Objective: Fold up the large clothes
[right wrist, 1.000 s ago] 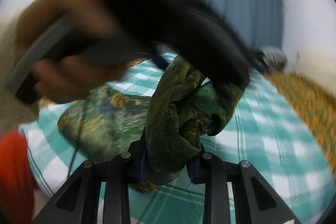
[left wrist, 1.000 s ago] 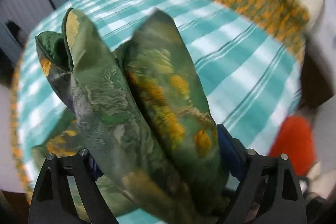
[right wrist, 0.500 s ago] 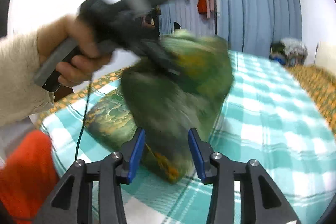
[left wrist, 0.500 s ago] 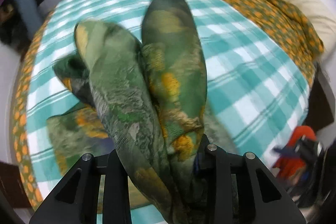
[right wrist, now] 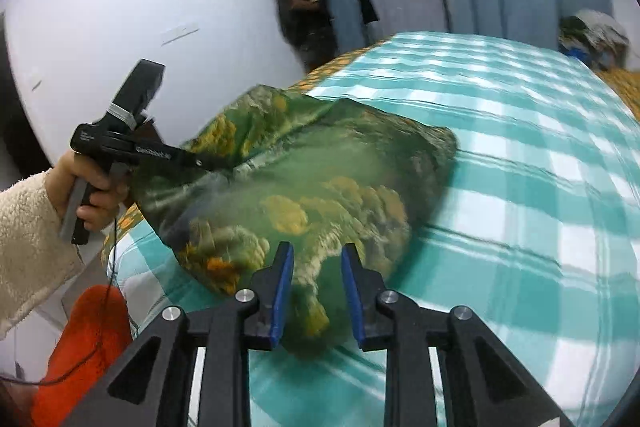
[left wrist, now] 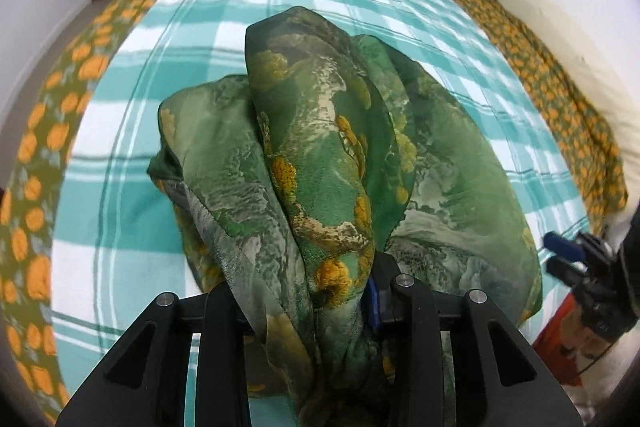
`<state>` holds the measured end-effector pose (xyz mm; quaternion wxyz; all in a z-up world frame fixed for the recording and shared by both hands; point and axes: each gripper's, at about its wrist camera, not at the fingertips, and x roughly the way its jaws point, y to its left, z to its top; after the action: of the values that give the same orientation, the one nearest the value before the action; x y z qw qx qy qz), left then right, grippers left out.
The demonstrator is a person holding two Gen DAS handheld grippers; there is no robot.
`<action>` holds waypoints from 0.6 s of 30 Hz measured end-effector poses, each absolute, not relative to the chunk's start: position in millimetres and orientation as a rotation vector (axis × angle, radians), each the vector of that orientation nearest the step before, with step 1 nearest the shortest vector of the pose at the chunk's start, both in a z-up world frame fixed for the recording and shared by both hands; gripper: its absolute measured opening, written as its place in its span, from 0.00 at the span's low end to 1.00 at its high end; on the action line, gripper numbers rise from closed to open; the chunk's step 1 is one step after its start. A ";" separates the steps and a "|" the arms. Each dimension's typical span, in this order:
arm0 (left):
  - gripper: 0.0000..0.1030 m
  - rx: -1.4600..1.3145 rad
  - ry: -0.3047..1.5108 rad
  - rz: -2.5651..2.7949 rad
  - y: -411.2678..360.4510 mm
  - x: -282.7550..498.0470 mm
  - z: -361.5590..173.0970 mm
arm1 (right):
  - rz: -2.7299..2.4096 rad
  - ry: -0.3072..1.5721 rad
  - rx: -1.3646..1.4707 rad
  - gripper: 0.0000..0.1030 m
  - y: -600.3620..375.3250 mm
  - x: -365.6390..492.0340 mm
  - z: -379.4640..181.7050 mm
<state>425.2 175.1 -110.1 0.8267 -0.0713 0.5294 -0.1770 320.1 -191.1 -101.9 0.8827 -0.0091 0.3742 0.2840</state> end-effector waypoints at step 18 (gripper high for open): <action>0.41 -0.379 1.118 -0.389 214.6 416.1 -181.2 | 0.513 1.077 -0.108 0.22 -158.8 355.7 -185.1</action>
<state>416.1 214.6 -181.2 0.8129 -0.1777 0.5238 -0.1823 355.7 -158.8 -185.1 0.8260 -0.0510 0.5068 0.2415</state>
